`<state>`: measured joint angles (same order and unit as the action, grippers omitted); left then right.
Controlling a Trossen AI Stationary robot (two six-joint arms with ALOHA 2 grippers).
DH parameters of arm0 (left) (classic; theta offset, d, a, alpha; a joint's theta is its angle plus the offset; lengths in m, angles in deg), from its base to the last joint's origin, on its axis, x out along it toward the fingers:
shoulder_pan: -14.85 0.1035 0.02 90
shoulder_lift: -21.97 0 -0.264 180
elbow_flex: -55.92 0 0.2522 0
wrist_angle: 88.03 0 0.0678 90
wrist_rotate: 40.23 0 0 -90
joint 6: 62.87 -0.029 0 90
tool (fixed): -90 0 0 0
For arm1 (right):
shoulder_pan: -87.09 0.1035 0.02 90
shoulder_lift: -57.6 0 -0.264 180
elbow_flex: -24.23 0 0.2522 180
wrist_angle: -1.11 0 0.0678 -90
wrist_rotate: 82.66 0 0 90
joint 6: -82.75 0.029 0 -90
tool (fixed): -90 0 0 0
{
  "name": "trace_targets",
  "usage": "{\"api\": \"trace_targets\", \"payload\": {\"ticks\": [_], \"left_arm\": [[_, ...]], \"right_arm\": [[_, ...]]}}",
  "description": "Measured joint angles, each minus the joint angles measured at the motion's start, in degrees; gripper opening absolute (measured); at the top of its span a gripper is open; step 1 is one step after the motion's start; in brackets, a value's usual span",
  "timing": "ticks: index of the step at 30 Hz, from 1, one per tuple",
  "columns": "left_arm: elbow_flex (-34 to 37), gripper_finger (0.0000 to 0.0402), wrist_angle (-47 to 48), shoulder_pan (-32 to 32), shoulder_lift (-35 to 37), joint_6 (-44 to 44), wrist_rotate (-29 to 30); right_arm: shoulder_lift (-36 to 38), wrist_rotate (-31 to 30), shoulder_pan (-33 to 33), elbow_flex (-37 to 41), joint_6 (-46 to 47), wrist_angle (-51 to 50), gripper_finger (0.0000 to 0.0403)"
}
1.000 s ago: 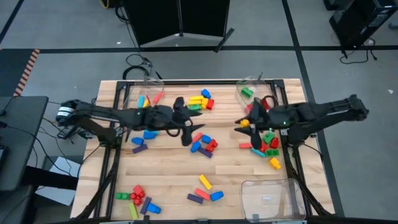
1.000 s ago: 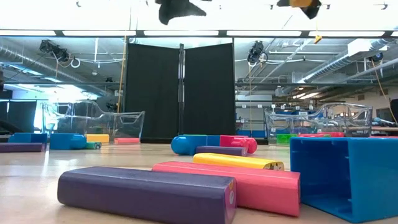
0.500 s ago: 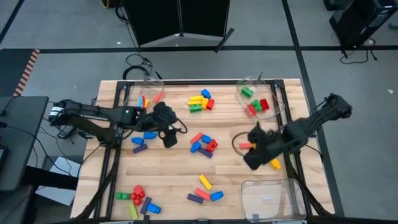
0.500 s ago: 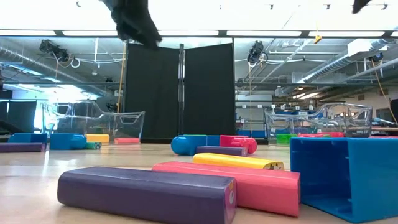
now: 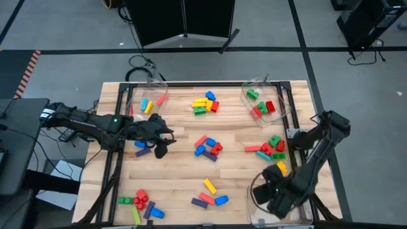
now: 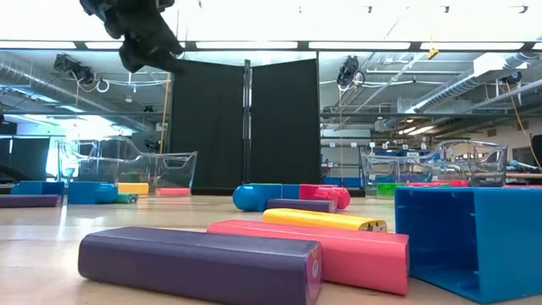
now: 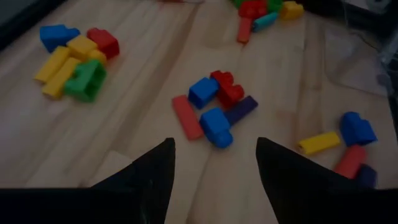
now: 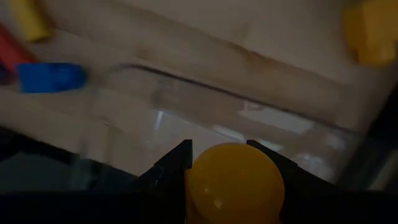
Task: Sort blocks by size
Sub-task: Put the yellow 1 stud game piece into the bottom transparent bin, then put the green 2 stud game piece into the top right transparent bin
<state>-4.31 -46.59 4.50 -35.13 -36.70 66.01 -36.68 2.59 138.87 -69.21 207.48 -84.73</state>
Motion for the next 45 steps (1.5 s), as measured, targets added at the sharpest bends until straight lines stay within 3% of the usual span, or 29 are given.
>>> {"api": "trace_targets", "payload": {"ticks": [6, 19, 39, 45], "left_arm": [[-0.1, 0.0229, -3.3, -1.1, -0.2, 0.1, -2.4], [-0.1, 0.0229, -3.5, -1.1, -0.2, 0.1, -7.7], [-0.1, 0.0229, -2.5, -1.1, -0.2, -0.2, -8.7], [-0.1, 0.0229, -2.5, -1.1, -0.2, -1.1, -8.1]], "right_arm": [[-3.1, 4.8, 2.8, 4.8, 5.3, 5.1, 0.0149], [-3.1, 5.0, 2.0, 20.1, 5.0, 32.5, 0.0158], [-3.1, 5.2, 0.9, 20.6, 2.6, 33.0, 0.0186], [-2.5, 6.3, 1.8, 17.2, 2.6, 31.1, 0.0186]]}}
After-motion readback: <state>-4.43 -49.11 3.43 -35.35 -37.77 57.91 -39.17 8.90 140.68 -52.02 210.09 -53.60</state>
